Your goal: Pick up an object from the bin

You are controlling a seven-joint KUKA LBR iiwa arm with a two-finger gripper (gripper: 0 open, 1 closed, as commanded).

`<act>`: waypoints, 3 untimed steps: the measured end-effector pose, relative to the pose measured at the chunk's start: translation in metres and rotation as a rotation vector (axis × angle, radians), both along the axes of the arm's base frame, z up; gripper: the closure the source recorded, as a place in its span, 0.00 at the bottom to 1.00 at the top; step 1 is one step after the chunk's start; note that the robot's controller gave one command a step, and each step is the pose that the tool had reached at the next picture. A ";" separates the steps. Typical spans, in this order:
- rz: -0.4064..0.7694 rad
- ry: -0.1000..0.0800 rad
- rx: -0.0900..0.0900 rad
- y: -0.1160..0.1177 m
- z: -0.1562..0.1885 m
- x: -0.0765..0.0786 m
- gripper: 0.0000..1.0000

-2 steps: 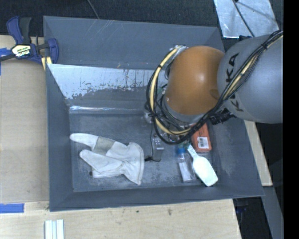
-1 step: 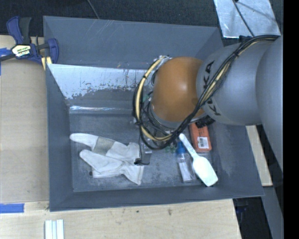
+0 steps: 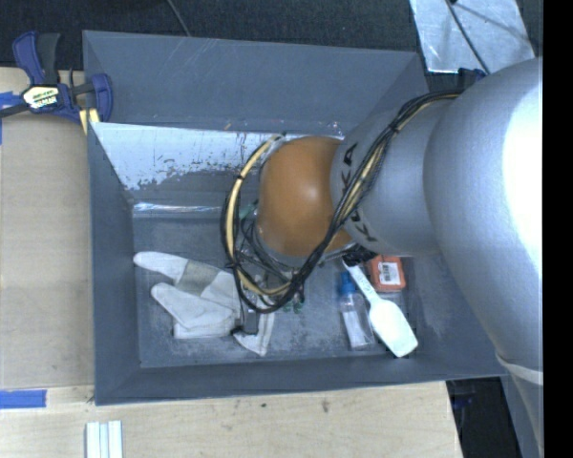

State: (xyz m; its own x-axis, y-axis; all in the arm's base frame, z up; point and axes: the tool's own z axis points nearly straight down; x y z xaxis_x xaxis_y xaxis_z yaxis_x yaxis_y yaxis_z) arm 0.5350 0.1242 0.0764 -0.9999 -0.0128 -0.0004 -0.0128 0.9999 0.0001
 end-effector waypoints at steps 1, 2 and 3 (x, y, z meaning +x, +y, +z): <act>0.088 -0.003 0.001 0.006 0.034 -0.013 1.00; 0.088 -0.003 0.001 0.006 0.034 -0.013 0.00; 0.088 -0.003 0.001 0.006 0.034 -0.013 0.00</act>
Offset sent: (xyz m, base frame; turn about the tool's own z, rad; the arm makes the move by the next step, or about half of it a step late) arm 0.0000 0.0000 0.0000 0.0000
